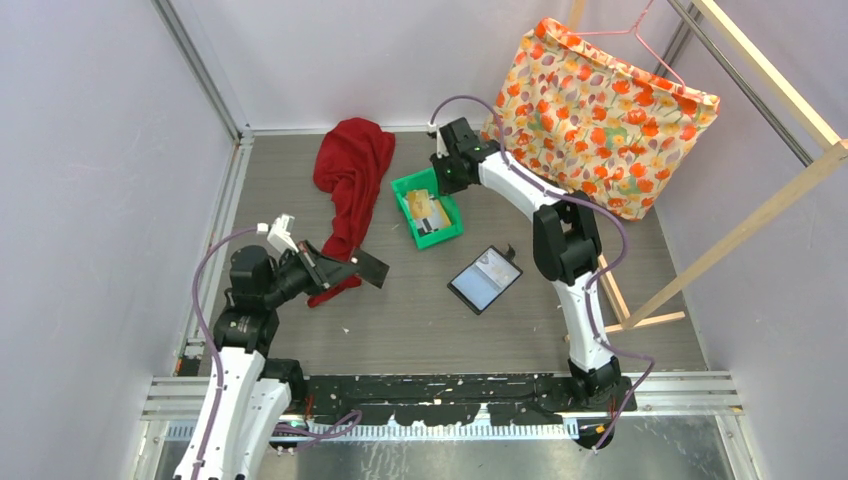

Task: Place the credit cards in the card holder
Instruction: Move the storage box to the center of the board, then insert the credit card into the card holder.

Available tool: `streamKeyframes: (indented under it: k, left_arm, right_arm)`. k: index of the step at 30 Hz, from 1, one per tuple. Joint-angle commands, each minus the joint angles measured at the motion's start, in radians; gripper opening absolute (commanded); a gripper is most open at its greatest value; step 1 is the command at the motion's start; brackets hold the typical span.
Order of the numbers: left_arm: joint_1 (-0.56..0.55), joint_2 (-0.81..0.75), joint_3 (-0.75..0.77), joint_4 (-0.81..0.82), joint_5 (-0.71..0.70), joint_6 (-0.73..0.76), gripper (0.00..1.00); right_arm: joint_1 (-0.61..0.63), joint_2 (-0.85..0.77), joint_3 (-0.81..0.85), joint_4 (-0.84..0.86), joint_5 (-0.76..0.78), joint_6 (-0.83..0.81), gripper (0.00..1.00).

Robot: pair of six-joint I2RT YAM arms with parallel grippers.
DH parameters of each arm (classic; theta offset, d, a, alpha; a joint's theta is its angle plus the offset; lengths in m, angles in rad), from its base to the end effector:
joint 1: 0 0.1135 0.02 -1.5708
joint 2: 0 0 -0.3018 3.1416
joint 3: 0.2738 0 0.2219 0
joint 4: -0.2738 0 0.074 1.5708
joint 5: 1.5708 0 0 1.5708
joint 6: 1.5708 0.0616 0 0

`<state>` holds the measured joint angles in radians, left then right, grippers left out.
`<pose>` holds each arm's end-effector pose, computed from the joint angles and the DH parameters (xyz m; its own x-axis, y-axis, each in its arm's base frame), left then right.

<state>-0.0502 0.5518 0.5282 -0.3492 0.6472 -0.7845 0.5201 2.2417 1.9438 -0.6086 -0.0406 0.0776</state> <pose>0.0907 -0.0417 0.2818 -0.6819 -0.5300 -0.5040 0.1683 0.5569 -0.8134 0.4440 0.2571 0.2378 -0.7214 -0.3239 -0.6122 -0.4637 0.8824 0.0796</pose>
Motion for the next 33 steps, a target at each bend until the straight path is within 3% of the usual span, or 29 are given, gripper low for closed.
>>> streamKeyframes:
  k: [1,6,10,15,20,29,33]
  left_arm:
    - [0.002,0.006,-0.049,0.246,0.104,-0.126,0.00]
    - [-0.047,0.051,-0.156,0.435,0.106,-0.228,0.00]
    - [-0.201,0.119,-0.192,0.552,0.006,-0.217,0.01]
    - [-0.378,0.306,-0.193,0.757,-0.073,-0.159,0.01]
    - [-0.424,0.517,-0.163,0.934,-0.047,-0.168,0.01]
    - [-0.503,0.745,-0.097,1.041,-0.035,-0.172,0.01]
    - [-0.542,0.796,-0.105,1.084,-0.071,-0.191,0.00]
  right_arm:
    - [-0.033,0.022,0.096,-0.022,-0.052,0.006,0.33]
    - [-0.086,-0.102,0.016,-0.010,-0.152,-0.046,0.61]
    - [-0.143,-0.250,-0.093,-0.080,-0.274,-0.223,0.67]
    - [-0.246,-0.345,-0.289,-0.257,-0.534,-0.401,0.68]
    - [-0.310,-0.348,-0.502,-0.195,-0.553,-0.367,0.67]
    - [-0.342,-0.227,-0.506,-0.185,-0.490,-0.360,0.65]
    - [-0.344,-0.207,-0.525,-0.215,-0.542,-0.376,0.58]
